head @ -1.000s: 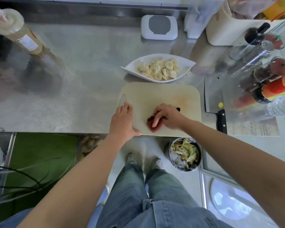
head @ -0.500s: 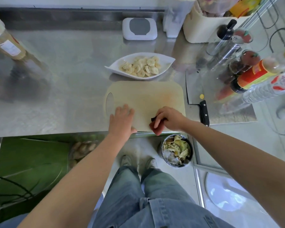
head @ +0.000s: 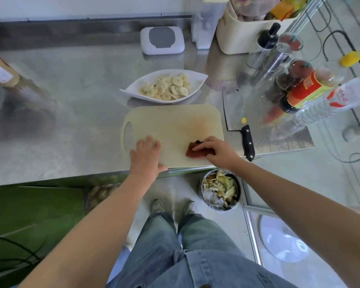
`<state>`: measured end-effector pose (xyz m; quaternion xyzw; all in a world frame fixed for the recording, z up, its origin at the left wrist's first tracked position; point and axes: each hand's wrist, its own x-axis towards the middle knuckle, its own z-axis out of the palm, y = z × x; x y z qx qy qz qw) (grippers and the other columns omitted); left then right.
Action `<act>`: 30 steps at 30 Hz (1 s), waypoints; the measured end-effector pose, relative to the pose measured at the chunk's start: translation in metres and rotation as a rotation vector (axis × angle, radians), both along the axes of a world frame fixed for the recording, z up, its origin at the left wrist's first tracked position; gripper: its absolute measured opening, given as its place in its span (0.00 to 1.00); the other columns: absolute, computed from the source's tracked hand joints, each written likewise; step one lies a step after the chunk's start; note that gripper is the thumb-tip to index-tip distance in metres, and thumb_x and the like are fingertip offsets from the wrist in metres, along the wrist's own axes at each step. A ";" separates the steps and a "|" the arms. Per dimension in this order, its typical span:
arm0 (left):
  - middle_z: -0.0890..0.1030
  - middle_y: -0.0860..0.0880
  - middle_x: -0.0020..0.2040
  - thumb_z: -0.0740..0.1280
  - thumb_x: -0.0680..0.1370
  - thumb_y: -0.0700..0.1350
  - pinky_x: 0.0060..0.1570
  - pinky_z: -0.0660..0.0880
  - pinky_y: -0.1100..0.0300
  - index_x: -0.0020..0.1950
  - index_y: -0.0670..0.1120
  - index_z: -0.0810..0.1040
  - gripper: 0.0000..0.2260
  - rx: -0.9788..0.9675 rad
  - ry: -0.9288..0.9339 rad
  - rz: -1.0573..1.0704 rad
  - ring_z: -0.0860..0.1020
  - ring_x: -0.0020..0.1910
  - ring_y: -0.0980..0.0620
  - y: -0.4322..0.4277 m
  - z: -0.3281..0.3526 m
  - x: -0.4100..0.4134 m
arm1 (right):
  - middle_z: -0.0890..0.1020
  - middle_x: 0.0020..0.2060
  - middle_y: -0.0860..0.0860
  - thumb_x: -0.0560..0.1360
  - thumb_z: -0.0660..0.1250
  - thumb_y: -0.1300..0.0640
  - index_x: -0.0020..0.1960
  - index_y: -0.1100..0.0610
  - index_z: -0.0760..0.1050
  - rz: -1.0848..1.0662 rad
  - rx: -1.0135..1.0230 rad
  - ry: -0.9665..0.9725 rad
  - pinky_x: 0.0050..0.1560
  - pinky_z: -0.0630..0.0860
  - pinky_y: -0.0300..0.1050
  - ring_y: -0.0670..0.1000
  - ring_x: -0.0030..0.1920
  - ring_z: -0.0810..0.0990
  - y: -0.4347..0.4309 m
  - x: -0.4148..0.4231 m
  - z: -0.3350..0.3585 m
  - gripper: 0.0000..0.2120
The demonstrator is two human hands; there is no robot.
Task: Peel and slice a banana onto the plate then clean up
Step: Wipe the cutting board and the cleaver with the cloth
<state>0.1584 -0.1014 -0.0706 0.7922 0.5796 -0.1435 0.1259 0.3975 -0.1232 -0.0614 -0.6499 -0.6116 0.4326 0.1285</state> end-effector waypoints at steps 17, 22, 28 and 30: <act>0.79 0.44 0.41 0.66 0.77 0.38 0.45 0.76 0.54 0.40 0.44 0.73 0.07 -0.541 -1.368 0.871 0.77 0.42 0.47 0.000 0.042 0.071 | 0.80 0.54 0.59 0.80 0.59 0.57 0.64 0.61 0.73 -0.678 -0.284 0.855 0.50 0.78 0.48 0.54 0.50 0.79 -0.004 -0.008 0.025 0.15; 0.74 0.46 0.35 0.69 0.67 0.46 0.39 0.69 0.54 0.34 0.50 0.70 0.07 -0.441 -1.336 0.826 0.73 0.37 0.49 -0.004 0.047 0.075 | 0.81 0.52 0.59 0.74 0.68 0.65 0.64 0.63 0.73 -0.536 -0.354 0.731 0.49 0.77 0.44 0.54 0.50 0.80 -0.012 0.001 0.024 0.18; 0.80 0.44 0.47 0.73 0.69 0.44 0.46 0.77 0.51 0.49 0.46 0.74 0.13 -0.402 -1.261 0.788 0.80 0.44 0.46 -0.003 0.049 0.075 | 0.79 0.46 0.55 0.72 0.64 0.68 0.63 0.65 0.72 -0.503 -0.333 0.744 0.45 0.72 0.43 0.52 0.44 0.77 -0.015 0.009 0.033 0.19; 0.81 0.44 0.48 0.72 0.73 0.41 0.45 0.79 0.54 0.53 0.44 0.76 0.11 -0.429 -1.264 0.771 0.81 0.46 0.46 -0.002 0.049 0.075 | 0.81 0.48 0.58 0.71 0.64 0.68 0.64 0.65 0.71 -0.520 -0.317 0.800 0.43 0.77 0.44 0.54 0.45 0.80 -0.016 0.013 0.033 0.21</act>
